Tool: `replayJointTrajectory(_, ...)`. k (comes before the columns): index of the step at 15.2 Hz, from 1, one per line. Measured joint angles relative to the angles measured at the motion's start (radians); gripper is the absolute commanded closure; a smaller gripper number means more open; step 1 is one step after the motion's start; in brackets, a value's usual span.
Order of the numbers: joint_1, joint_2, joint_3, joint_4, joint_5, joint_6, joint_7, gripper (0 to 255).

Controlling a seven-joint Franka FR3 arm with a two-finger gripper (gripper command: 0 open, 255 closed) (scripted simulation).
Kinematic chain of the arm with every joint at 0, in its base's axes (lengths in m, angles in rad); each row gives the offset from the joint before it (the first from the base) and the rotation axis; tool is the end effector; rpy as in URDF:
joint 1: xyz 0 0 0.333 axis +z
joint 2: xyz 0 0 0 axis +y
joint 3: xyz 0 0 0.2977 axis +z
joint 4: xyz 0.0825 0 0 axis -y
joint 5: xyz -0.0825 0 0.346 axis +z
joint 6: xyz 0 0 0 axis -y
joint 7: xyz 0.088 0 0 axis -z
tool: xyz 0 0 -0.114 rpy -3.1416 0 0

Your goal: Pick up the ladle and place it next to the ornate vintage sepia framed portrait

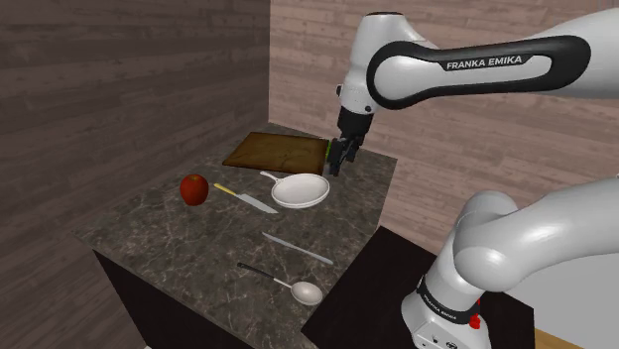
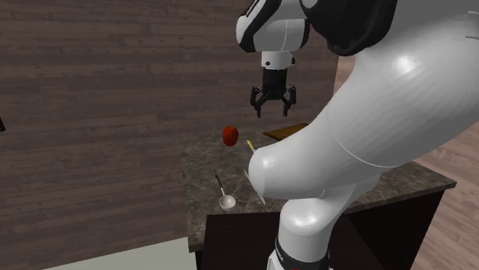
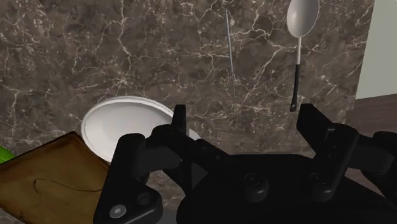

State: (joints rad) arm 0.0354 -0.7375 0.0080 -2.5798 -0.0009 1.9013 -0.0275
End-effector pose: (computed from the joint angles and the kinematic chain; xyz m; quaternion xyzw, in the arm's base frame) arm 0.3106 0.0136 0.4869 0.9990 0.0346 0.0295 0.0029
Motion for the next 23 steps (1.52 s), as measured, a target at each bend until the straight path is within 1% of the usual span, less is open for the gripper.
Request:
replayJointTrajectory(2, 0.019, 0.022, 0.017, -0.038, 0.02, 0.053, 0.013, 0)
replayJointTrajectory(6, 0.047, 0.112, 0.034, -0.09, 0.051, 0.182, 0.015, 0)
replayJointTrajectory(10, 0.085, 0.223, 0.062, -0.126, 0.089, 0.315, 0.027, 0)
replayJointTrajectory(12, 0.105, 0.297, 0.077, -0.137, 0.11, 0.393, 0.031, 0)
replayJointTrajectory(19, 0.167, 0.554, 0.118, -0.135, 0.181, 0.63, 0.022, 0)
replayJointTrajectory(23, 0.202, 0.725, 0.148, -0.085, 0.218, 0.742, 0.019, 0)
